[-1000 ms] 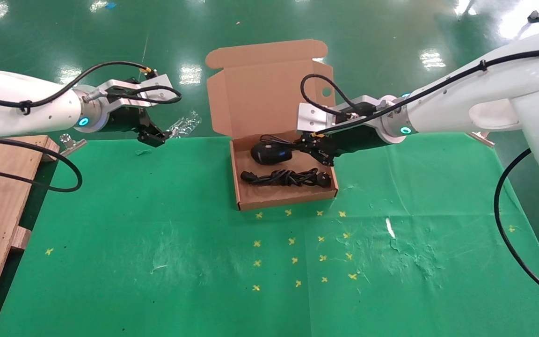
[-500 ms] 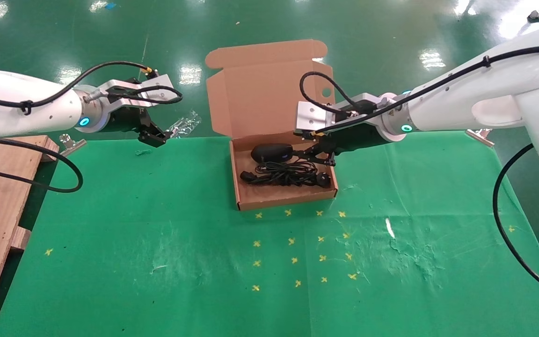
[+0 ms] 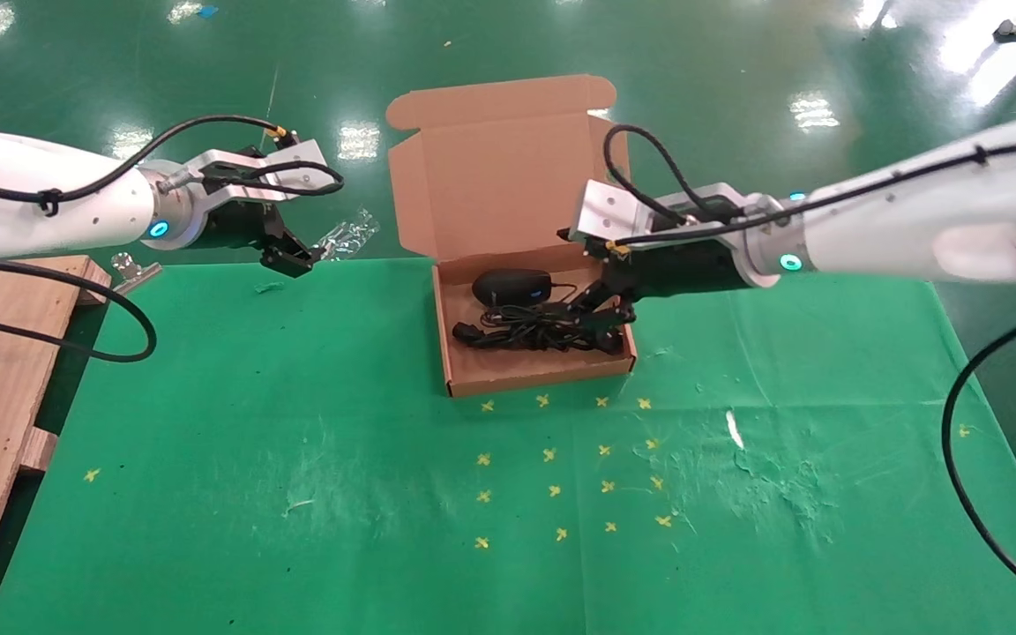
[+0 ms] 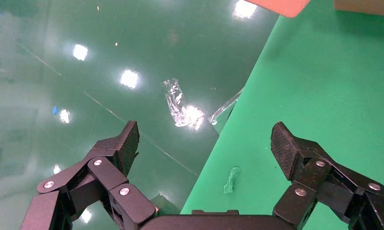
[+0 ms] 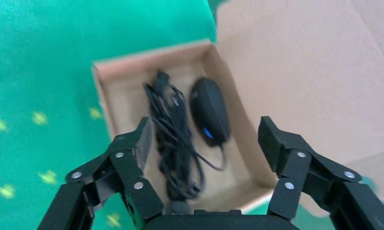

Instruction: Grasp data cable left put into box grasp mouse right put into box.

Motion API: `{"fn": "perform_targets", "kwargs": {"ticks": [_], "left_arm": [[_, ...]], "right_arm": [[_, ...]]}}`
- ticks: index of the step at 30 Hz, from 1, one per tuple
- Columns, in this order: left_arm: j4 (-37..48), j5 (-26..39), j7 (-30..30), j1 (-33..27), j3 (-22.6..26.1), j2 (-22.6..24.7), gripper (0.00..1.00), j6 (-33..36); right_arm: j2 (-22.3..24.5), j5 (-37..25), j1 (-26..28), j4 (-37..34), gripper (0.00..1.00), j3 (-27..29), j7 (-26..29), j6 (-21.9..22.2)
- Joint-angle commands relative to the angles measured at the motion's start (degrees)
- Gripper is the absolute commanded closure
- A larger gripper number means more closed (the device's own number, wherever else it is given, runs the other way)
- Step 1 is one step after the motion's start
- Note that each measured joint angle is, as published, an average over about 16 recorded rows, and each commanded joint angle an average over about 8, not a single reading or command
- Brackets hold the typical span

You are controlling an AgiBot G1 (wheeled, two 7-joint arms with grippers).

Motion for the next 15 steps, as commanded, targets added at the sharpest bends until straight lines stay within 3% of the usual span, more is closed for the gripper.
{"fn": "perform_targets", "kwargs": {"ticks": [1,15], "left_arm": [[0.0,0.0,0.0,0.0,0.0,0.0,0.00,0.0],[0.0,0.0,0.0,0.0,0.0,0.0,0.00,0.0]], "right_arm": [[1.4,1.9,-1.4,2.0,0.00,0.8,0.9,-0.8],[11.4,15.4,-11.2,15.9,0.00,6.4,7.4,-6.1]]}}
